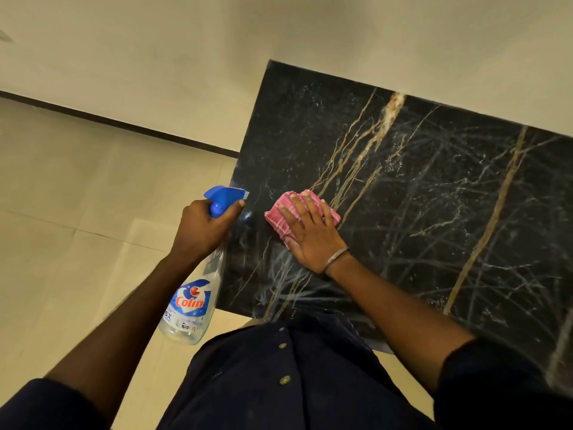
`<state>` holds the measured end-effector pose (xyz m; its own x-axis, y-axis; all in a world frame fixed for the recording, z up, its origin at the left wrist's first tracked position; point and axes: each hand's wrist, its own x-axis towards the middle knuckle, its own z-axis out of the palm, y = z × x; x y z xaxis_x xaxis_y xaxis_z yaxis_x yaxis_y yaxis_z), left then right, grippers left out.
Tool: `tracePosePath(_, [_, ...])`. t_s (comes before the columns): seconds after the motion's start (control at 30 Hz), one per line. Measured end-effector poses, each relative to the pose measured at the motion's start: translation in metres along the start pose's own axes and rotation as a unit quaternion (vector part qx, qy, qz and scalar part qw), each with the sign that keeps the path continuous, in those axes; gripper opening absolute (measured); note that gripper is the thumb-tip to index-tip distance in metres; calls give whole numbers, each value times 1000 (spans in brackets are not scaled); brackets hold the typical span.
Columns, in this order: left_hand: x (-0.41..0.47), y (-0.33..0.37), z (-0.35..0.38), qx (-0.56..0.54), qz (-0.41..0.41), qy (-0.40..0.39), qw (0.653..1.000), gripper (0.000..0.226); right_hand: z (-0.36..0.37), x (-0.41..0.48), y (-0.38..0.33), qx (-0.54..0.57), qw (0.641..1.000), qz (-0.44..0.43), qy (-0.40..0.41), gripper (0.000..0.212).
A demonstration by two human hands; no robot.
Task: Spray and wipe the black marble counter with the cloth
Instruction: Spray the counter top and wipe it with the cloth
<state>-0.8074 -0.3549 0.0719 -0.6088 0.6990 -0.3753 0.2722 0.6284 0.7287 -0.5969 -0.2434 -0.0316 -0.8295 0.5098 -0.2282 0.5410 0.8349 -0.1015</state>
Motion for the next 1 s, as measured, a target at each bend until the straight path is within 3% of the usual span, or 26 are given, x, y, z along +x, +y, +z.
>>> tracePosePath(0.2, [2, 1, 7, 13, 7, -8, 1000, 34, -3, 10, -16, 12, 999, 37, -13, 74])
tracePosePath(0.47, [-1, 0, 1, 33, 17, -7, 999, 44, -26, 71, -68, -12, 999, -5, -46, 67])
tracePosePath(0.67, [-7, 0, 3, 29, 14, -14, 999, 48, -20, 37, -34, -12, 998, -26, -47, 71])
tracePosePath(0.83, [-10, 0, 15, 18, 5, -32, 999, 45, -2, -22, 16, -14, 999, 27, -10, 70])
tracePosePath(1.0, [-14, 6, 24, 22, 2, -41, 999, 42, -1, -29, 13, -5, 998, 65, -15, 72])
